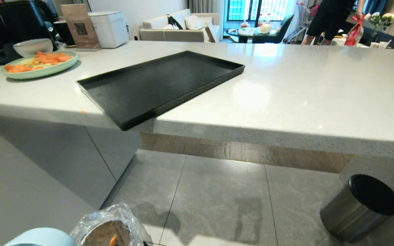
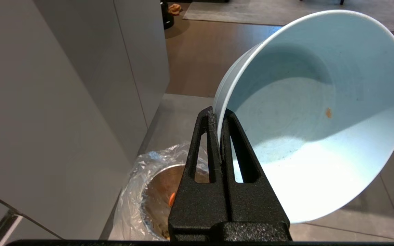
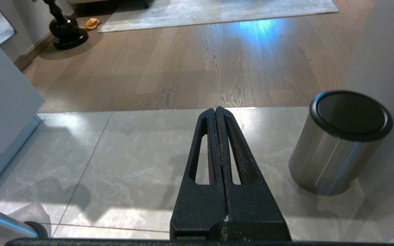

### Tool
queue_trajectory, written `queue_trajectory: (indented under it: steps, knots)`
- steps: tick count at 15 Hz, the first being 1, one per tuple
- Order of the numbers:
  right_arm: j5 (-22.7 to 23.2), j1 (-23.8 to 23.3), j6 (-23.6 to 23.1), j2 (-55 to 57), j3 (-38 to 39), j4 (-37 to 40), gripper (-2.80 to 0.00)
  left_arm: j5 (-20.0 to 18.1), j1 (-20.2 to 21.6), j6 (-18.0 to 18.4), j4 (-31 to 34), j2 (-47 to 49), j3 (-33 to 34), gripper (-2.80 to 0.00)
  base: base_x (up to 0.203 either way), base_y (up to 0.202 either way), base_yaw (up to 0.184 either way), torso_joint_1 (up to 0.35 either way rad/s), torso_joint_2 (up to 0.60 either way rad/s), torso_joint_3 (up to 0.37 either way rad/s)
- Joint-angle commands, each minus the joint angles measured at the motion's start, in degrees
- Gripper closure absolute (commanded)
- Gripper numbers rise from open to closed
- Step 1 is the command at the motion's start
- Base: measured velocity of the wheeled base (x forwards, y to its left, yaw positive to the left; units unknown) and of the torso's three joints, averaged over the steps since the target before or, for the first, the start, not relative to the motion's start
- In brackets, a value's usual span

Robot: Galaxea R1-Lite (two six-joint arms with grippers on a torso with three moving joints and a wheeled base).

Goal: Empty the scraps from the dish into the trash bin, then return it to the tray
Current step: Put the bowl back to the table

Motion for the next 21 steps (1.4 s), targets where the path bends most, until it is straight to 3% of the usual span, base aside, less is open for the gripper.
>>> queue_trajectory:
  steps: [1,8,21]
  knots:
    - [-0.03,0.00,0.00,-0.02,0.00,-0.04,0.00,0.00,-0.01,-0.02,-0.06,0.04,0.00,0.00,0.000,0.000,0.000,-0.012,-0.34,-0.369]
    - [-0.03,0.00,0.00,-0.02,0.00,-0.04,0.00,0.00,-0.01,-0.02,-0.06,0.04,0.00,0.00,0.000,0.000,0.000,0.022,-0.43,-0.397]
    - [-0.03,0.00,0.02,-0.02,0.00,-0.04,0.00,0.00,-0.01,-0.02,-0.06,0.04,0.00,0.00,0.000,0.000,0.000,0.141,-0.51,-0.369]
